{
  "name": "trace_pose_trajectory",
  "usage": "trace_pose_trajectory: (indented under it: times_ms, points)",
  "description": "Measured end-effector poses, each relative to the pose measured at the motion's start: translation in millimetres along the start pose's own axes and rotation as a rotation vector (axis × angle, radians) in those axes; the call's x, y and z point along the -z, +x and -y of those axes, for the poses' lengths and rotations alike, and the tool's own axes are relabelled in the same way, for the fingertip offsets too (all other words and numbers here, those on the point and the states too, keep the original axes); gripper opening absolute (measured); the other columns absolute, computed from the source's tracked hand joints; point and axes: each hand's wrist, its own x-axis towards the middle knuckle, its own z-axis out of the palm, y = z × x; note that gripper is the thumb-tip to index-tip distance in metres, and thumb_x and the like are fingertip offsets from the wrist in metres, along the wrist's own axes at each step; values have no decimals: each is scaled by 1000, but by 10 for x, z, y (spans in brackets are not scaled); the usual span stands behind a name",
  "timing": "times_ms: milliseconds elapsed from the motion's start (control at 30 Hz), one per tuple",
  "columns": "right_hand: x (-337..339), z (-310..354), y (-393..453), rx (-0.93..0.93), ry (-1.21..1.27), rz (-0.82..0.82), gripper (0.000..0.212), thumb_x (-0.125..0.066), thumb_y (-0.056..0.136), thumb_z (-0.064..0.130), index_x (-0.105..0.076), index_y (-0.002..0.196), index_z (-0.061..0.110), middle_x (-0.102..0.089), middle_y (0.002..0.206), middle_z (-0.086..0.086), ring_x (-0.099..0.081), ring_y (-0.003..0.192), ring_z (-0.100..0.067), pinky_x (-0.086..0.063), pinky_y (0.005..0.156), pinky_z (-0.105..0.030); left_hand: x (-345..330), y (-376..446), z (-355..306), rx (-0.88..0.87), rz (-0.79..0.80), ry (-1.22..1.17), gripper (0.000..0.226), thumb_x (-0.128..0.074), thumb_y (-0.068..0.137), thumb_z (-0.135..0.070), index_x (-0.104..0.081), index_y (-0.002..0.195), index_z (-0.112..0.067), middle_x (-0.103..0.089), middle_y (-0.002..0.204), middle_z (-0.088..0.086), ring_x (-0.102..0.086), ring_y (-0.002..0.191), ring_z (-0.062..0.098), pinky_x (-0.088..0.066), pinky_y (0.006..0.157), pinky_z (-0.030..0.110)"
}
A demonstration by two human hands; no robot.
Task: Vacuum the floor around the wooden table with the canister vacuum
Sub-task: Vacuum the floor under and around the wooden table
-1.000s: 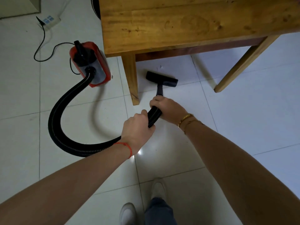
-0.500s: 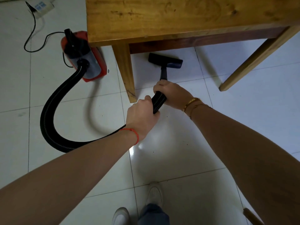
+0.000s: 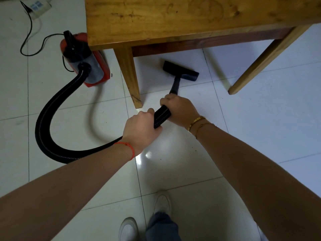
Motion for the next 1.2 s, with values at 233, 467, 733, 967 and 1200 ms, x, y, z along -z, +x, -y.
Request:
trace_pose_trajectory:
  times_ms: [233,467,733,967,1200]
  points:
    - [15,415,-310,-4,-64,-74,8,-64,73,13,-57,72,9,-57,63,-8,-55,55,-26,-30,46,-24,97,-398,217,-55,49,85,21,-54,83,-32,-47,93,-14,-43,63,-1,-51,60,26,-39,54,28]
    - [-104,669,-410,-44,-27,-127,22,-75,67,16,-55,68,8,-55,58,-9,-53,49,-27,-27,45,-21,86,-563,396,-91,48,153,24,-54,85,-32,-49,99,-14,-42,65,-2,-49,61,25,-36,55,28]
    - [-165,351,-217,-123,-50,-125,15,-61,82,17,-57,88,4,-61,79,-15,-57,71,-34,-32,54,-31,-99,-134,356,-163,-56,165,23,-52,87,-29,-49,105,-14,-47,71,0,-47,61,21,-37,56,28]
    - [-230,-339,-53,-240,-98,-134,22,-57,87,27,-54,98,8,-61,90,-11,-60,79,-33,-35,59,-32,-402,561,50,-267,-191,106,18,-52,86,-25,-50,101,-16,-55,74,2,-53,63,23,-46,56,31]
    - [-452,-936,26,-363,-113,-190,24,-61,87,28,-54,100,9,-61,94,-12,-61,82,-34,-40,61,-32,-786,1167,-248,-351,-270,125,22,-54,83,-22,-51,103,-15,-62,86,8,-61,77,32,-38,58,31]
